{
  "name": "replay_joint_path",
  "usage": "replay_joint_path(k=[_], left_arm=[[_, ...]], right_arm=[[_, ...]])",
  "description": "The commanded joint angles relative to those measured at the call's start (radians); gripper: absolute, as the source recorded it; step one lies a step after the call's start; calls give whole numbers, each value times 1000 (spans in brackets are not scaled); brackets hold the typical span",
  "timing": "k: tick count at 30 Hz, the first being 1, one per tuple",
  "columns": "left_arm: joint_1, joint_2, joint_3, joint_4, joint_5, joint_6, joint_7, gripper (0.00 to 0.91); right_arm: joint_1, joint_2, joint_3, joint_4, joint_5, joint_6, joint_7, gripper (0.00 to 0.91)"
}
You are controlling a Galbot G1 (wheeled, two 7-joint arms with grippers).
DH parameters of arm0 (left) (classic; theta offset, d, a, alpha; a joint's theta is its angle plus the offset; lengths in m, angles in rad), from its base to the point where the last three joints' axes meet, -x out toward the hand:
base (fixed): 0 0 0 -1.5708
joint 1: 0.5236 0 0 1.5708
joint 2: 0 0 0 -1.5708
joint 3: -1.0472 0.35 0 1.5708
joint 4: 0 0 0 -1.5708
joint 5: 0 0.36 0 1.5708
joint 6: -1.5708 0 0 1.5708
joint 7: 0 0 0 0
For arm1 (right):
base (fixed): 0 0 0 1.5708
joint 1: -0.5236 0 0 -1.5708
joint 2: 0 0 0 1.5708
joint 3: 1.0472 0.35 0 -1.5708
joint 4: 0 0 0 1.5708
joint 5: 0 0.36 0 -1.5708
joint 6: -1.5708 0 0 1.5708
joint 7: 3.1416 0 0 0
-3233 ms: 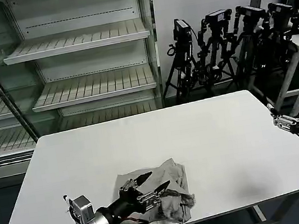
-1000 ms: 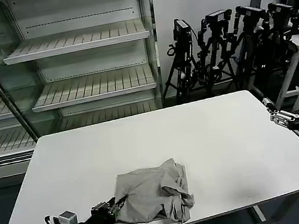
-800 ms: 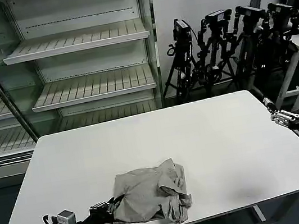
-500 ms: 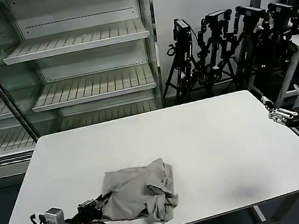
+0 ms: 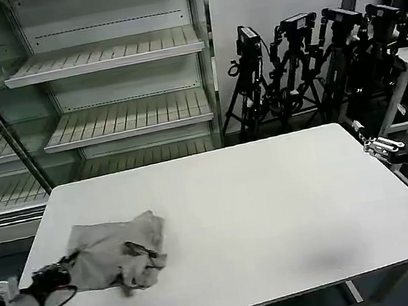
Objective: Fold and organize the clothes.
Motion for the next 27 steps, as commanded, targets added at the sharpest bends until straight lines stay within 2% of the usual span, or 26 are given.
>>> replay_joint_path(k=[1, 5, 9, 13, 18, 27], left_arm=[[12, 89, -317, 141, 135, -26, 8, 50], [4, 115, -384, 119, 291, -63, 47, 50], [-3, 126, -437, 77, 544, -138, 115, 40], [13, 91, -385, -13, 618, -150, 152, 50], [20, 9, -165, -165, 480, -63, 129, 50], [-62, -50, 280, -176, 376, -15, 91, 50]], right_arm=[[11, -7, 2, 5, 24, 3, 1, 907], [-3, -8, 22, 12, 36, 3, 1, 907], [-28, -7, 48, 20, 52, 3, 2, 907], [-45, -1, 66, 29, 61, 2, 4, 907], [-67, 12, 79, 49, 60, -3, 7, 907], [-96, 41, 96, 92, 54, -28, 21, 907]])
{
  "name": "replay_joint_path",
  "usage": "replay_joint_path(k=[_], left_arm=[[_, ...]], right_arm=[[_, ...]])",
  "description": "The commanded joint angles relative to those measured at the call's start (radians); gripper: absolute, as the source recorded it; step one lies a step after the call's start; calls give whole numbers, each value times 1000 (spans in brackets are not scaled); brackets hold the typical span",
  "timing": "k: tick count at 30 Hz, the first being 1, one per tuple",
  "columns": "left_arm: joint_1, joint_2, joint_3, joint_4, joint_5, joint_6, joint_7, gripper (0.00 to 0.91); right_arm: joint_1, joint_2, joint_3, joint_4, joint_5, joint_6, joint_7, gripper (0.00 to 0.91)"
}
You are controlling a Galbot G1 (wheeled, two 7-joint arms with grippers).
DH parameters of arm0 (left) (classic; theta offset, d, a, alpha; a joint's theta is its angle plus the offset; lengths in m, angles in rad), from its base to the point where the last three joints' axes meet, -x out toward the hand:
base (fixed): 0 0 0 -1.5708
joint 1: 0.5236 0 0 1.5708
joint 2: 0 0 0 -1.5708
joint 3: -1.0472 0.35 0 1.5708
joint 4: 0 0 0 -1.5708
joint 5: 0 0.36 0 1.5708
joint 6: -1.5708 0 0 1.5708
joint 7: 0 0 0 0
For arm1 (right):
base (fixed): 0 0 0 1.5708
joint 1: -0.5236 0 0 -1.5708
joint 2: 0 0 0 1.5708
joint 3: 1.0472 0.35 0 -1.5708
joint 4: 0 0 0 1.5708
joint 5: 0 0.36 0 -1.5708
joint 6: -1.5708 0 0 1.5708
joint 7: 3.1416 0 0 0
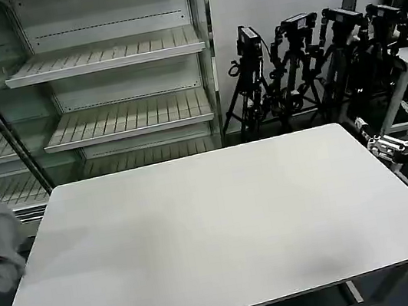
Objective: Fold and organize the clothes.
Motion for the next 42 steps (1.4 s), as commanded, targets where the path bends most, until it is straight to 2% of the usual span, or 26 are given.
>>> replay_joint_path(k=[1, 7, 14, 23, 33, 42], left_arm=[[-72, -74, 485, -87, -50, 54, -13, 50], [-166, -108, 630, -81, -130, 66, -39, 50], [-286, -148, 737, -59, -226, 66, -68, 50], [-446, -216, 883, 4, -342, 68, -123, 50], [-552, -310, 978, 20, -428, 67, -181, 50], [-624, -416, 1038, 73, -430, 67, -185, 50]], right_arm=[[-31, 25, 17, 36, 0, -17, 6, 907], [-74, 44, 38, 63, -26, -29, 11, 907], [-124, 61, 60, 79, -55, -32, 12, 907], [-177, 95, 21, 89, -129, -30, 11, 907], [-220, 124, 21, 98, -163, -28, 9, 907], [-252, 154, 21, 104, -186, -25, 6, 907]])
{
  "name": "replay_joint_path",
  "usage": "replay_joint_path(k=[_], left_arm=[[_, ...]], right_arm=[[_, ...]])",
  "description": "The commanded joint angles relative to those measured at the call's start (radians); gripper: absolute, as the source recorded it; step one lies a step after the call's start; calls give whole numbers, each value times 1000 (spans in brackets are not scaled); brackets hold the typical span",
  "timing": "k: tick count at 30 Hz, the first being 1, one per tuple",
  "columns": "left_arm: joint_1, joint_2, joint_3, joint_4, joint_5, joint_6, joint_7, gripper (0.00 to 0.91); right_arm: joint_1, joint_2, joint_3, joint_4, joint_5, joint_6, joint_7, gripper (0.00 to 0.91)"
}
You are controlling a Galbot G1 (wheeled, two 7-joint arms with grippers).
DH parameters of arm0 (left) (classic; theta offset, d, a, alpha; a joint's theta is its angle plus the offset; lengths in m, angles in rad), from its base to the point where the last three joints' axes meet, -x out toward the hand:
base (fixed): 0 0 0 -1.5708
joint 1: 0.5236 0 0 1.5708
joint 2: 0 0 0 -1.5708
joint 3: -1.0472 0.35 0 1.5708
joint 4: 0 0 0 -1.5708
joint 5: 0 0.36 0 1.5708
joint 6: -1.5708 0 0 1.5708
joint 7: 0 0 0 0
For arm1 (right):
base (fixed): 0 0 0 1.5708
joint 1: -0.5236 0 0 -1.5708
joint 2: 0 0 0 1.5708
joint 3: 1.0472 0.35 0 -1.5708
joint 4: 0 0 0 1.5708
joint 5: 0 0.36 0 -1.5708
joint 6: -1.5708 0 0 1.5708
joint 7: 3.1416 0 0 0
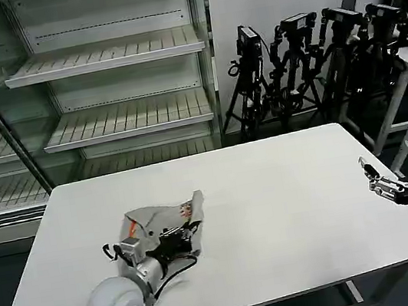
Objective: Fold and organize the clothes.
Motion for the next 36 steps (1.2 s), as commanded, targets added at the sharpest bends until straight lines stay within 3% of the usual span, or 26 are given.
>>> replay_joint_path(k=[1, 4, 5, 6, 7, 8, 15, 24, 28, 31, 35, 36], left_arm=[[-130, -141, 120, 56, -53, 2, -28, 50], [-151, -177, 139, 71, -48, 1, -34, 60], [-159, -192, 145, 76, -48, 0, -36, 181], [-166, -202, 148, 81, -47, 0, -36, 625], [-175, -217, 152, 86, -47, 0, -37, 836], [-186, -232, 154, 94, -42, -2, -36, 907], [-243, -286, 149, 102, -13, -36, -29, 907], [-245, -235, 83, 7, 25, -36, -22, 907], [-204, -115, -20, -32, 166, -57, 22, 907], [-122, 21, -177, -77, 232, -47, 26, 907], [81, 142, -398, -143, 236, -34, 33, 907], [119, 149, -441, -157, 236, -33, 38, 907]], right_arm=[[-36, 28, -7, 5, -31, 1, -1, 907], [-35, 29, -13, 5, -36, 0, 0, 907], [-34, 28, -14, 4, -36, 0, 0, 907], [-33, 27, -15, 2, -36, 0, 0, 907], [-30, 26, -17, 0, -37, 0, 0, 907], [-26, 24, -19, -3, -37, 0, 0, 907], [4, 17, -40, -29, -41, 1, 0, 907], [94, -8, -126, -67, -45, 1, 7, 907], [135, -11, -231, -85, -47, 0, 23, 907], [186, -11, -405, -122, -38, -1, 63, 907], [260, -21, -579, -164, 53, -12, 124, 907], [297, -21, -644, -177, 101, -34, 163, 907]])
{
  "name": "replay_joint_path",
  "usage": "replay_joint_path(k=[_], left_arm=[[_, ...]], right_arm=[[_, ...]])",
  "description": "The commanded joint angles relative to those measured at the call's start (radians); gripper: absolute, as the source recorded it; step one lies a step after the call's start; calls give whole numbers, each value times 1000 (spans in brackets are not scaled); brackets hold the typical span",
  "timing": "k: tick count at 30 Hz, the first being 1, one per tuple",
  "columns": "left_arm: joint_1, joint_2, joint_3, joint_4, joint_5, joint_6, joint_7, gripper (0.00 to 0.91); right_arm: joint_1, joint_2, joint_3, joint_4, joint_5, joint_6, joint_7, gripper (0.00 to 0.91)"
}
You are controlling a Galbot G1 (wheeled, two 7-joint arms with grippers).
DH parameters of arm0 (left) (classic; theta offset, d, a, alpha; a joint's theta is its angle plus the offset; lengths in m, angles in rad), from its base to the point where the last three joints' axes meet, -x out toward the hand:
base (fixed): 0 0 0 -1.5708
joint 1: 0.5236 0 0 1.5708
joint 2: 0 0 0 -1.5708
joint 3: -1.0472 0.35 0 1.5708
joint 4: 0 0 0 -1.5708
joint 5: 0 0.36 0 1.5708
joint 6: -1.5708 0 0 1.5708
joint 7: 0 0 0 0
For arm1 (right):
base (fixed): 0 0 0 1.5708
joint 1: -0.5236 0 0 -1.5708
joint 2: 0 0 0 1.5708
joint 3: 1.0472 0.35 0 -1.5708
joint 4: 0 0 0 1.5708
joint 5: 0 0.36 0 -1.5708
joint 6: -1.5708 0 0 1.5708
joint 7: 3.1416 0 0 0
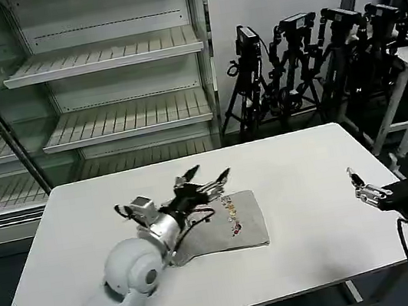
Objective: Fold and organize the clothes.
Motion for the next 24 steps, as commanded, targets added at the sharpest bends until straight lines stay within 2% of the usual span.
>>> replay_joint_path(k=[1, 3, 6, 9, 16, 24], left_arm=[[355, 283, -497, -155, 129, 6, 35, 907], [465, 276, -607, -201, 131, 5, 44, 907], [586, 252, -711, -248, 132, 1, 50, 907], [684, 213, -786, -293, 145, -5, 57, 907], [784, 140, -865, -353, 183, -17, 68, 907], [863, 52, -873, -392, 256, -53, 88, 907]], right_arm=[[216, -6, -477, -103, 168, -31, 133, 907], [292, 5, -578, -139, 202, -27, 152, 907], [400, 43, -675, -208, 238, -27, 160, 907], [479, 104, -734, -272, 261, -33, 152, 907], [583, 201, -825, -337, 296, -46, 142, 907], [622, 280, -839, -403, 339, -47, 156, 907]])
